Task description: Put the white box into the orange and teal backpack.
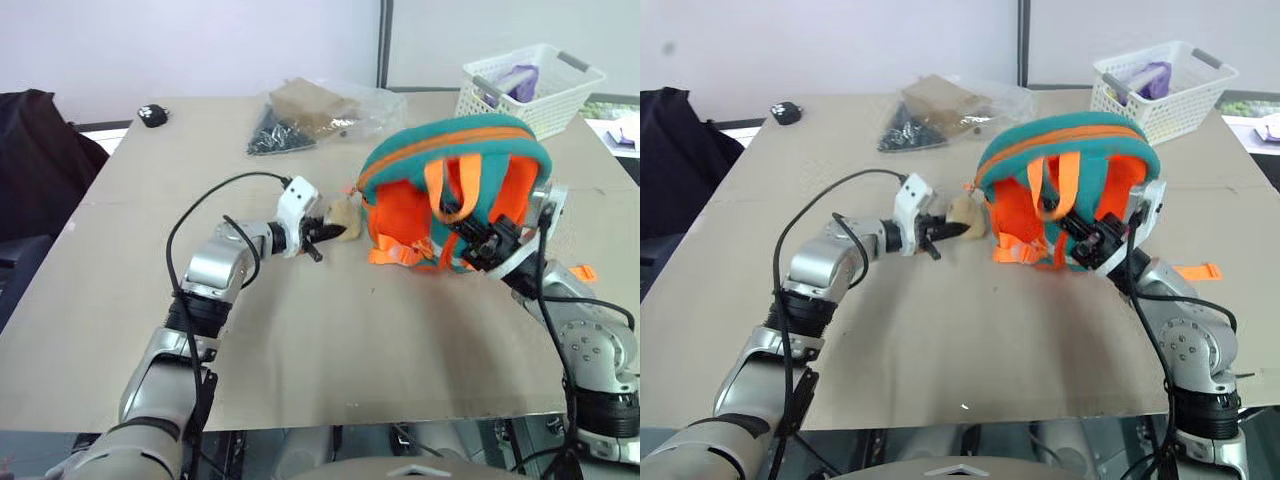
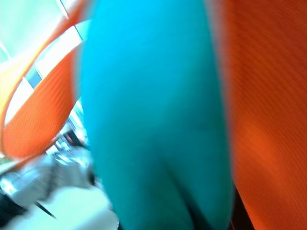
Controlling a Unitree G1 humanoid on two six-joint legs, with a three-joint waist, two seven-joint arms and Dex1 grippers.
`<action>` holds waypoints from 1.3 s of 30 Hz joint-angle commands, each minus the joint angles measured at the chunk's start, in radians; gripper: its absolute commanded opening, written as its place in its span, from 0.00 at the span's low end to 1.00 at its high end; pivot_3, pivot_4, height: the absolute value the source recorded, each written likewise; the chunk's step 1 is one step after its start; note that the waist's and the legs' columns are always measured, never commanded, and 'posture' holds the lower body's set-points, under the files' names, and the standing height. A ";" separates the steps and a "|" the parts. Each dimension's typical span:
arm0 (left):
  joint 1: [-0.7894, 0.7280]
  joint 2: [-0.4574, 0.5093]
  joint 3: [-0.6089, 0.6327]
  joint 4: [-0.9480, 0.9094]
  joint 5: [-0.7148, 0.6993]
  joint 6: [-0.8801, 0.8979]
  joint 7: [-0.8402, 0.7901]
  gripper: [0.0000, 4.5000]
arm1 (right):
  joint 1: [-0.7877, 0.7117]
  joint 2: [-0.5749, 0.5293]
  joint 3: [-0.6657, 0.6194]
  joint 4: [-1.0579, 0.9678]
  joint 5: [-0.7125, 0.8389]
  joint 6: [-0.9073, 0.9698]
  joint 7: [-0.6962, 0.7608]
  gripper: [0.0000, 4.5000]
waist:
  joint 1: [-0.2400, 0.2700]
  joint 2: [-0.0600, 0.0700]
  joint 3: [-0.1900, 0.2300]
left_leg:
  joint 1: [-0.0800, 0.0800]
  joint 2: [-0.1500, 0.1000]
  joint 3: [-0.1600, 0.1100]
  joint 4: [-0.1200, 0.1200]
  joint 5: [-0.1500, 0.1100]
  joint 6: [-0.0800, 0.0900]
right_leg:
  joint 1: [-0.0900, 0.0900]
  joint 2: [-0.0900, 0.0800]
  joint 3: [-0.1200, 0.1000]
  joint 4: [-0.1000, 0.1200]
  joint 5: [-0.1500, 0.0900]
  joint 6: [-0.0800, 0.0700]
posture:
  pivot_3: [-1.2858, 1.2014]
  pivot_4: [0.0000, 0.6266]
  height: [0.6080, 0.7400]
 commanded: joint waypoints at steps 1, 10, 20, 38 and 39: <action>-0.014 0.012 0.014 -0.018 0.022 -0.017 -0.013 0.12 | -0.137 0.050 -0.077 -0.095 0.265 -0.042 -0.068 0.00 | -0.004 0.000 0.000 | 0.000 0.000 0.000 -0.001 0.000 0.000 | 0.000 0.000 0.000 0.000 0.000 0.000 | 0.52 0.24 0.89; 0.112 0.133 -0.158 -0.019 0.153 0.122 -0.069 0.12 | -0.206 0.125 -0.142 -0.060 0.355 -0.142 -0.158 0.00 | -0.006 0.000 -0.001 | -0.014 -0.001 -0.003 -0.002 -0.001 0.001 | -0.013 -0.003 -0.003 -0.004 0.000 0.000 | 0.52 0.24 0.89; 0.068 0.025 -0.045 -0.035 0.096 0.077 -0.012 0.12 | -0.037 -0.069 -0.010 -0.108 0.233 0.025 0.014 0.23 | 0.013 0.001 -0.002 | -0.008 -0.002 -0.003 -0.001 -0.003 0.005 | -0.006 -0.002 -0.005 -0.001 0.000 0.000 | 0.52 0.24 0.89; 0.688 0.229 0.233 -0.591 -0.130 -0.053 -0.215 0.99 | 0.560 -0.430 -0.112 0.204 -0.446 -0.424 0.561 1.00 | 0.016 -0.002 -0.001 | -0.007 0.001 0.000 -0.001 -0.002 0.003 | -0.004 -0.002 -0.002 -0.006 0.000 0.001 | 0.52 0.24 0.89; 0.735 0.218 0.249 -0.622 -0.141 -0.048 -0.195 0.99 | 0.577 -0.410 -0.123 0.240 -0.464 -0.460 0.566 1.00 | 0.017 -0.002 -0.001 | -0.006 0.001 0.000 -0.002 -0.002 0.003 | -0.003 -0.002 -0.002 -0.007 0.000 0.001 | 0.52 0.24 0.89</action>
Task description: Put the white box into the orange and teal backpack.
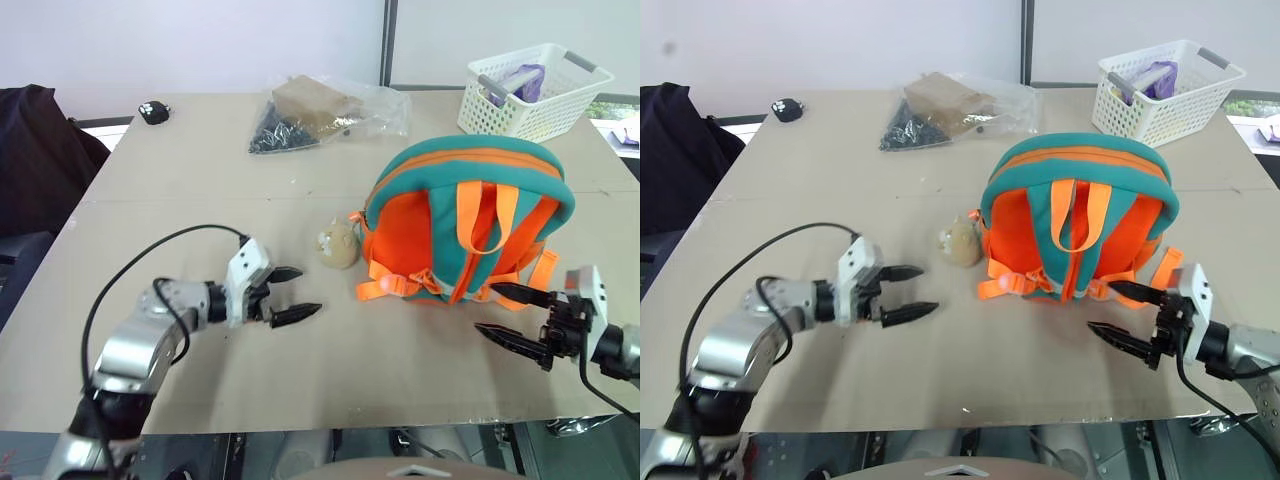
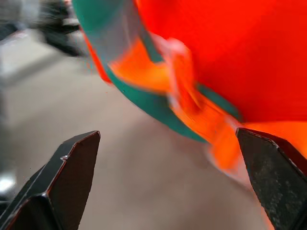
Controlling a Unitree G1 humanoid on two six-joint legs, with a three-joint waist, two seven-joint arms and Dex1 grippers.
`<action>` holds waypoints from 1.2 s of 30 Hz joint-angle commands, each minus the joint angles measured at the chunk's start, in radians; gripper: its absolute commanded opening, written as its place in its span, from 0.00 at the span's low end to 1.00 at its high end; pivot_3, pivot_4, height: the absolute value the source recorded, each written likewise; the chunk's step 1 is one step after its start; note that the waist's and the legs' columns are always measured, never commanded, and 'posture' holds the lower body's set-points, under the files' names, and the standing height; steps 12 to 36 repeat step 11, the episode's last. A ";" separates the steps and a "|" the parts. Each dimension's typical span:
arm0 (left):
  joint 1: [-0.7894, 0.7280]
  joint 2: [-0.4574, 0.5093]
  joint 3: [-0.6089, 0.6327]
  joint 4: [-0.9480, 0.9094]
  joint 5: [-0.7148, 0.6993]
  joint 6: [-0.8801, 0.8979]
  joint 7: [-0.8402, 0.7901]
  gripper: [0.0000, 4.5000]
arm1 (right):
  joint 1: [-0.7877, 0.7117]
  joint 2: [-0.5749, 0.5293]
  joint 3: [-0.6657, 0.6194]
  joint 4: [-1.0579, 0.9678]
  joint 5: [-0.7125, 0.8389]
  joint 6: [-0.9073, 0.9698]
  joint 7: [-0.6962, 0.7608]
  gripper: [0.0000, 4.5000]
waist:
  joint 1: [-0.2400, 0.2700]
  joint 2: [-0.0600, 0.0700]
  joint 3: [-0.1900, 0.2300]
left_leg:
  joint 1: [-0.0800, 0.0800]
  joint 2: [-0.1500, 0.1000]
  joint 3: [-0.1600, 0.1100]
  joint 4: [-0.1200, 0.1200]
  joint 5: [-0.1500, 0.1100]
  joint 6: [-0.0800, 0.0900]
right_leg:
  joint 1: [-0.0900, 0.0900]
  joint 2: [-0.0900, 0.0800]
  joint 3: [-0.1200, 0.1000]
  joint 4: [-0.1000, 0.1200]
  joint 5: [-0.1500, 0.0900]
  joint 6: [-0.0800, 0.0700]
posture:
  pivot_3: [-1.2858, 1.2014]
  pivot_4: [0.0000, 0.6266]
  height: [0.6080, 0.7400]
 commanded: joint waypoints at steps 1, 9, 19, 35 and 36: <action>0.111 -0.028 0.063 -0.118 -0.025 -0.024 0.066 0.99 | 0.041 0.052 -0.061 0.109 -0.077 -0.165 0.026 1.00 | 0.003 0.000 0.000 | 0.000 0.000 0.000 0.000 0.000 0.000 | 0.001 0.000 0.000 0.000 0.000 0.000 | 0.52 0.24 0.89; 0.308 -0.115 0.014 -0.172 0.091 -0.180 0.192 0.99 | 0.047 0.107 -0.128 0.392 -0.152 -0.459 0.123 1.00 | 0.016 0.004 0.001 | 0.009 0.001 0.001 -0.002 -0.004 0.006 | 0.012 0.001 0.000 -0.007 0.000 0.000 | 0.52 0.24 0.89; 0.312 -0.124 0.008 -0.162 0.106 -0.206 0.204 0.99 | 0.044 0.111 -0.161 0.423 -0.135 -0.473 0.118 1.00 | 0.016 0.004 0.001 | 0.009 0.001 0.000 -0.002 -0.004 0.006 | 0.012 0.002 -0.001 -0.007 0.000 0.000 | 0.52 0.24 0.89; 0.312 -0.124 0.008 -0.162 0.106 -0.206 0.204 0.99 | 0.044 0.111 -0.161 0.423 -0.135 -0.473 0.118 1.00 | 0.016 0.004 0.001 | 0.009 0.001 0.000 -0.002 -0.004 0.006 | 0.012 0.002 -0.001 -0.007 0.000 0.000 | 0.52 0.24 0.89; 0.312 -0.124 0.008 -0.162 0.106 -0.206 0.204 0.99 | 0.044 0.111 -0.161 0.423 -0.135 -0.473 0.118 1.00 | 0.016 0.004 0.001 | 0.009 0.001 0.000 -0.002 -0.004 0.006 | 0.012 0.002 -0.001 -0.007 0.000 0.000 | 0.52 0.24 0.89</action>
